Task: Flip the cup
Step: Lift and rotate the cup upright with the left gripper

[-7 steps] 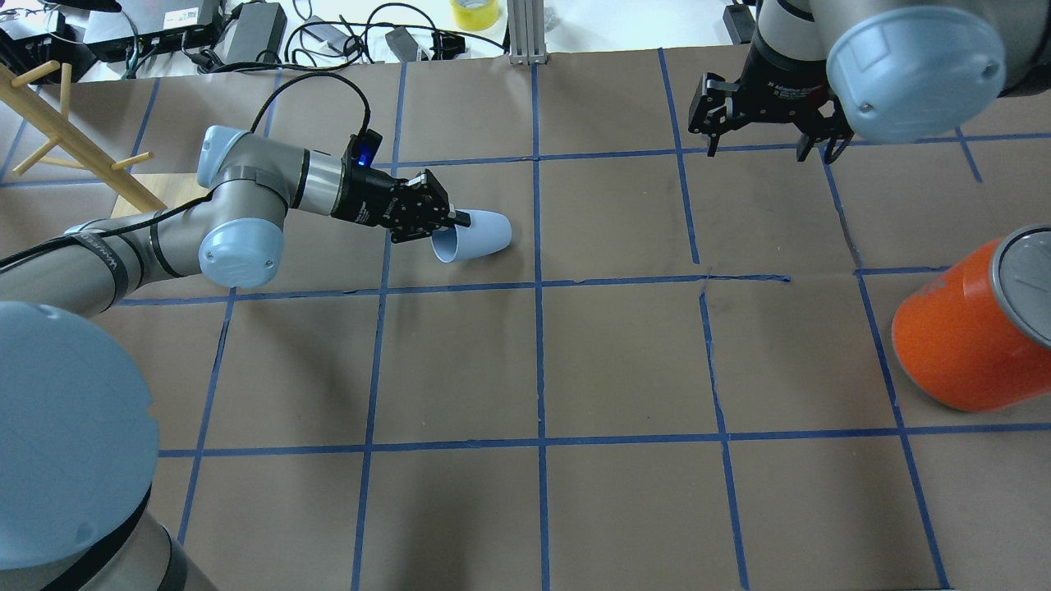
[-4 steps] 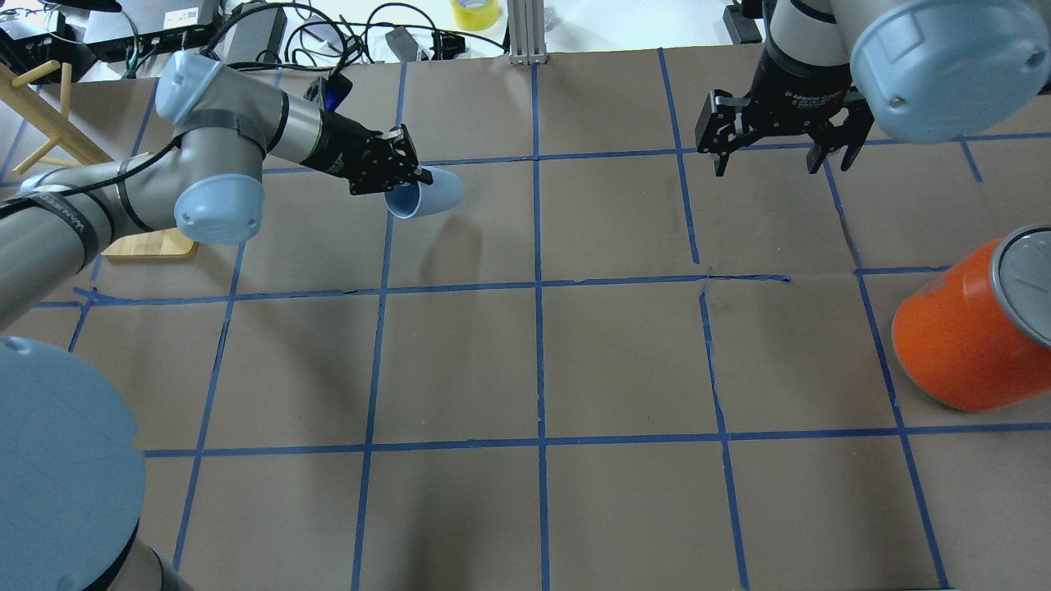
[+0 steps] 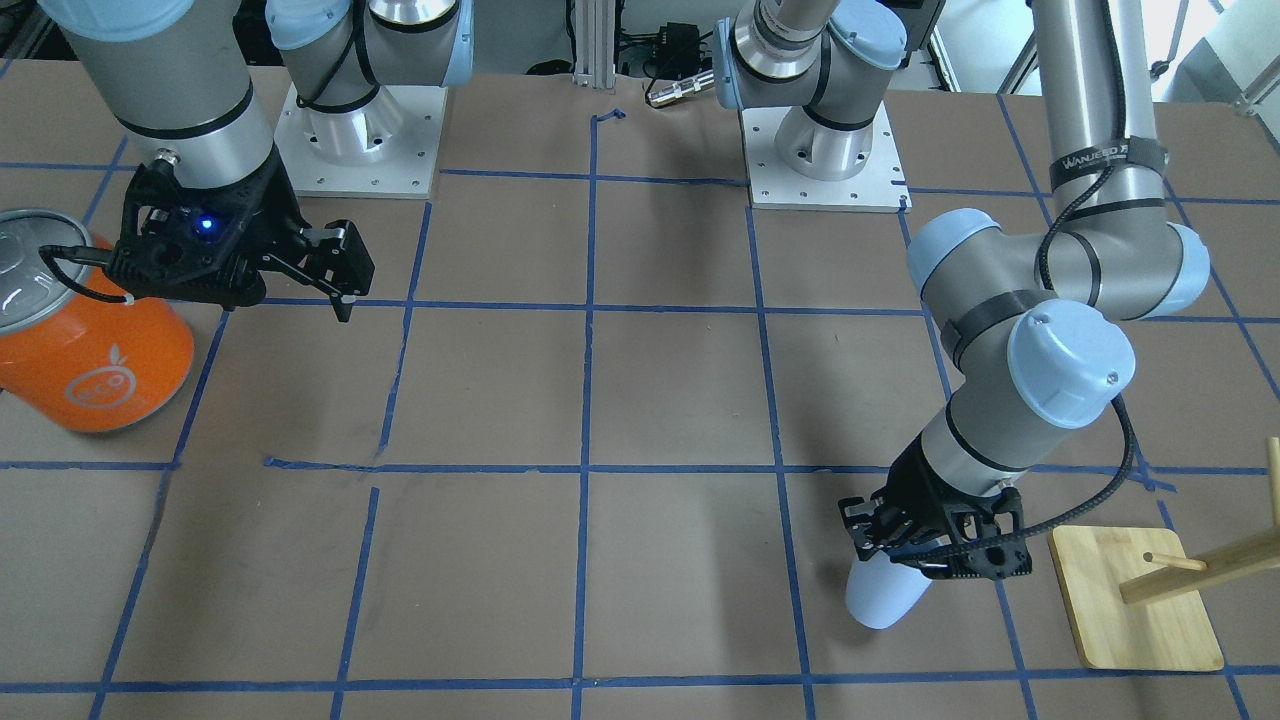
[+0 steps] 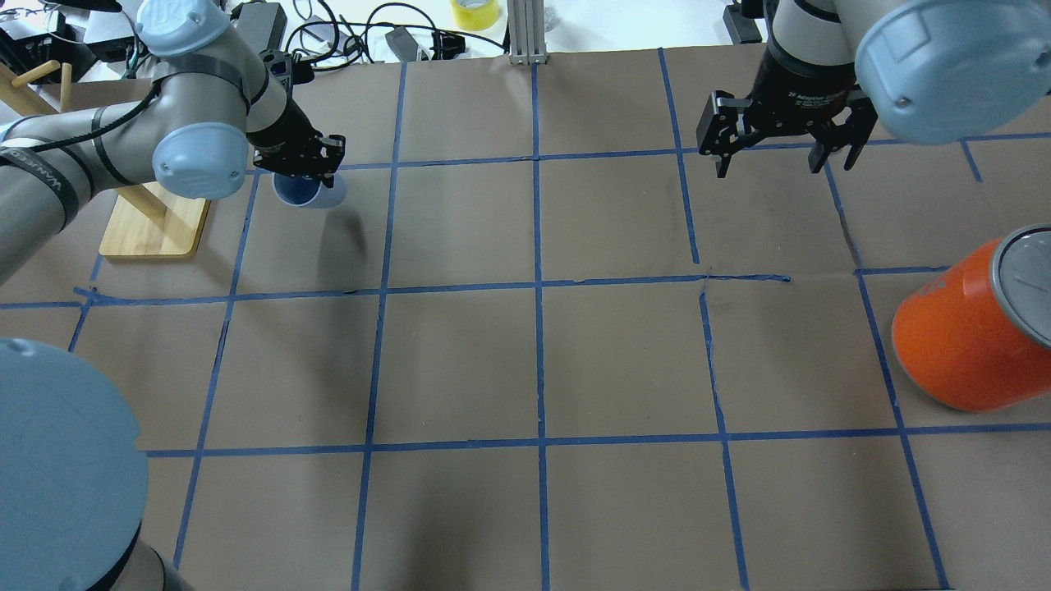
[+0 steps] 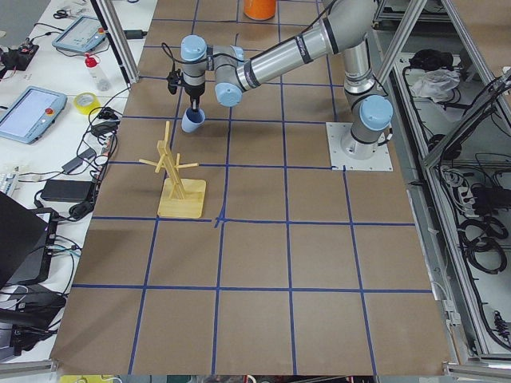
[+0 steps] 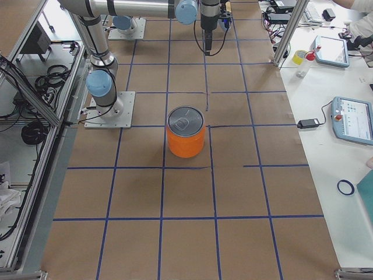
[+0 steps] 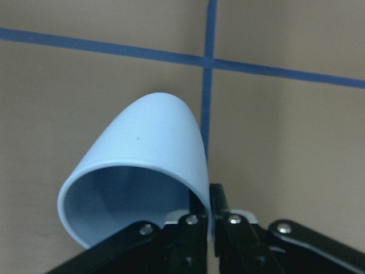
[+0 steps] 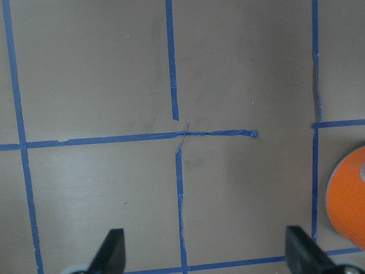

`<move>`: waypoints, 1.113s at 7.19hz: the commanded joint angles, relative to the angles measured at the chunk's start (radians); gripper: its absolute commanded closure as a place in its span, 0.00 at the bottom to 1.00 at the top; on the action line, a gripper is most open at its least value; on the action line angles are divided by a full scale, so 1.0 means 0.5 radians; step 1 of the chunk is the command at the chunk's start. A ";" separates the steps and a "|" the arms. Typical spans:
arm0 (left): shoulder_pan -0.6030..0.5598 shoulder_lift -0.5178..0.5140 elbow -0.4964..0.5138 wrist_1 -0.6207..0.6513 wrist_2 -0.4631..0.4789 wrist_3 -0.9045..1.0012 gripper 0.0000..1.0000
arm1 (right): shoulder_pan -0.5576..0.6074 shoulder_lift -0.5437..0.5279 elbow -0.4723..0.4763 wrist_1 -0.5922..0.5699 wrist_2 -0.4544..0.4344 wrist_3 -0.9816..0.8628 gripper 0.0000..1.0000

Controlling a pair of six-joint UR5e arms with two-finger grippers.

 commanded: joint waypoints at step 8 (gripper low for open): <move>-0.019 -0.033 0.140 -0.339 0.126 0.070 0.14 | 0.000 0.007 0.003 -0.018 -0.028 -0.034 0.00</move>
